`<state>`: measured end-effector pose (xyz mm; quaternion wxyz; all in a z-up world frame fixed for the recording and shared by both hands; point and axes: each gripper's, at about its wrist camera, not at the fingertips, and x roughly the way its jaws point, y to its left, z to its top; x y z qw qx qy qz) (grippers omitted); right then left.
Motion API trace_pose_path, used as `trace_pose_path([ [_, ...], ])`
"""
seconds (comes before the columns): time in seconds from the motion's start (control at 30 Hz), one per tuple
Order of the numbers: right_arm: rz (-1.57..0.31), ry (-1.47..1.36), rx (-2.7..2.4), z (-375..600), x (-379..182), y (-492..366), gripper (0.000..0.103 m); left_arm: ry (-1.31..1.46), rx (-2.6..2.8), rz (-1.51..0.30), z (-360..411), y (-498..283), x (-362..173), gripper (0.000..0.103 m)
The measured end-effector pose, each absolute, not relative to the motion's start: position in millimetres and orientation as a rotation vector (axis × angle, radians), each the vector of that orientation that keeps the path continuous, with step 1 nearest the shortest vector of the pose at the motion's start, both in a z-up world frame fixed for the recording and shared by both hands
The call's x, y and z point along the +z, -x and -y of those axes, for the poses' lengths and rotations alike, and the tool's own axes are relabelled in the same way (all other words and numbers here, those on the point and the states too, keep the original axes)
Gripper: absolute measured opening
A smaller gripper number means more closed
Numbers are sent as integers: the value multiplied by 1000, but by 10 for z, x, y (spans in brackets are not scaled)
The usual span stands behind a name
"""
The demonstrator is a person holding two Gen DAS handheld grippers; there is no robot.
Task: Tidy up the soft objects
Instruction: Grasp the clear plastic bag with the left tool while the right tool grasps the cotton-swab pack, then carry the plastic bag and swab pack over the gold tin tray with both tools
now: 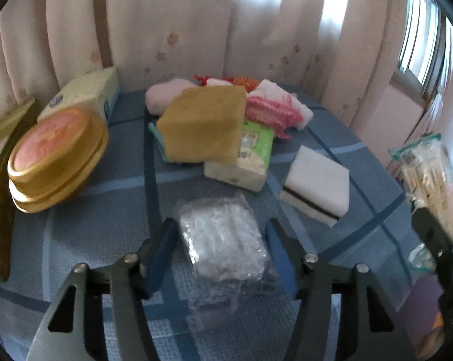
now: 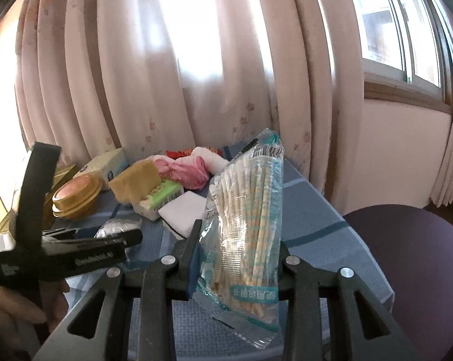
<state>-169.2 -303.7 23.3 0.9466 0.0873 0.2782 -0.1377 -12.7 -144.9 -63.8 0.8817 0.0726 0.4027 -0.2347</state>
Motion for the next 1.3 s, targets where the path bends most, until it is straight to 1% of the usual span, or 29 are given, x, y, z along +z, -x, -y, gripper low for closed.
trace_pose_path([
  [0.03, -566, -181, -279, 3042, 230, 1692, 36, -160, -486, -825, 1449, 139, -627, 48],
  [0.07, -568, -188, -279, 3050, 223, 1690, 36, -157, -499, -812, 1434, 162, -629, 41],
  [0.1, -571, -194, -280, 3052, 213, 1683, 36, -140, -520, -815, 1410, 153, -620, 37],
  [0.2, -576, -206, -278, 3047, 192, 1685, 36, -95, -550, -808, 1307, 133, -587, 33],
  [0.33, -577, -215, -266, 2994, 216, 1664, 36, -74, -533, -760, 1202, 137, -488, 33],
  [0.6, -566, -196, -217, 2689, 306, 1568, 36, -61, -495, -635, 836, 211, -124, 33],
  [0.87, -555, -143, -101, 2104, 438, 1359, 36, -60, -397, -567, 372, 257, -5, 33],
  [1.3, -524, -101, 131, 1093, 613, 769, 36, 20, -176, -511, -677, 97, 118, 33],
])
